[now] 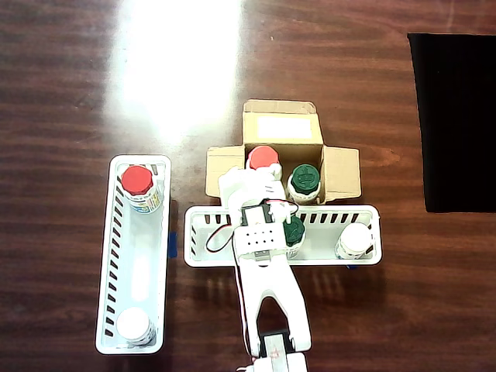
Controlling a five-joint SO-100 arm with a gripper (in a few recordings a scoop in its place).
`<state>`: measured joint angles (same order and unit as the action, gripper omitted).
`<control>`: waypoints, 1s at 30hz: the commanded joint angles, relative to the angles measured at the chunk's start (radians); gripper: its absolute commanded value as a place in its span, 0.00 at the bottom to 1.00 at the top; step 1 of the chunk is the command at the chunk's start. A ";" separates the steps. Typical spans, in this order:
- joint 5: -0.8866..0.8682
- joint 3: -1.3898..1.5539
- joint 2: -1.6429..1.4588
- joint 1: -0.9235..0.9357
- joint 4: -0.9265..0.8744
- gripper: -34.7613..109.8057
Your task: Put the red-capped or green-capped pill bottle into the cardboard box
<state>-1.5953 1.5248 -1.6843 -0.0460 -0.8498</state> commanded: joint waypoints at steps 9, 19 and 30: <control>-0.075 0.394 -0.899 -0.005 -0.425 0.25; -0.170 0.706 -1.390 0.143 -0.569 0.25; -0.176 1.014 -1.721 0.147 -0.534 0.25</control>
<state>-1.7579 2.4743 -3.3119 0.0828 -1.4021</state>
